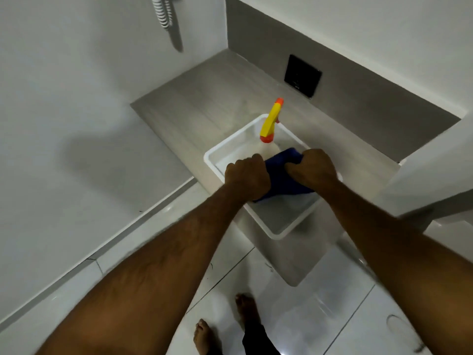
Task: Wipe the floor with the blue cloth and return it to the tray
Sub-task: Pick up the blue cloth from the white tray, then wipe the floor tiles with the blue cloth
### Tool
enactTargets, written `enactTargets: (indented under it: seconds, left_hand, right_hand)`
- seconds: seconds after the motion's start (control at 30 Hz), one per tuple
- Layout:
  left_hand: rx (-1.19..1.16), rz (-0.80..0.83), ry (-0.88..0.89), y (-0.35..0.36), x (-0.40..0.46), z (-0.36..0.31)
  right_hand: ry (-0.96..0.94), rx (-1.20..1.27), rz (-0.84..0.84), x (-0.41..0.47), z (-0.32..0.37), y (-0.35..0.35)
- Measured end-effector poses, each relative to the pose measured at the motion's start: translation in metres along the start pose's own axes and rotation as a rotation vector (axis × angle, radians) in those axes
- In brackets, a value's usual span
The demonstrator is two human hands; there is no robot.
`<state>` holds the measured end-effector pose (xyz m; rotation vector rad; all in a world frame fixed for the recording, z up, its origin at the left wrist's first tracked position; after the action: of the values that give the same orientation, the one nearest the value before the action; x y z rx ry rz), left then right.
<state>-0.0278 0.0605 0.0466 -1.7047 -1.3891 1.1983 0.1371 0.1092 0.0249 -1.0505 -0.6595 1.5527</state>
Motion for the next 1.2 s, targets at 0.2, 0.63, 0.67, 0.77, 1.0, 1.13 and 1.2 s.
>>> enactTargets:
  seconds: [0.2,0.63,0.67,0.77,1.0,1.13,1.2]
  left_hand:
    - [-0.223,-0.002,0.121,-0.099,-0.068,0.048]
    - [-0.613,-0.195,-0.248,-0.164,-0.222,0.308]
    - [-0.591,-0.221,-0.279,-0.155,-0.225,0.326]
    - [-0.566,-0.278,-0.344,-0.114,-0.224,0.370]
    - [-0.521,-0.299,-0.523,0.061,-0.179,0.466]
    - [-0.412,-0.210,-0.618,0.206,-0.157,0.522]
    - [-0.331,-0.119,-0.624,0.280,-0.156,0.550]
  right_hand:
    - [-0.168,0.396,-0.050,-0.051,0.064,-0.029]
    - [-0.359,0.737,0.931,-0.139,0.268,0.106]
    - [-0.335,0.752,0.977,-0.143,0.275,0.125]
    - [-0.219,0.786,0.997,-0.148,0.283,0.182]
    - [0.042,0.725,0.905,-0.108,0.226,0.359]
    - [0.152,0.643,0.792,-0.070,0.149,0.478]
    - [0.227,0.559,0.741,-0.049,0.102,0.534]
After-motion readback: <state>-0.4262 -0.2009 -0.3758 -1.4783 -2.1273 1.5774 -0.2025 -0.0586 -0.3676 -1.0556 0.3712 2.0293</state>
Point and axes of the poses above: each hand's wrist, its own x-axis towards the middle knuckle, its own y-axis out of the palm, z = x × y, the point moved 2 cm from there along x, towards the middle knuckle
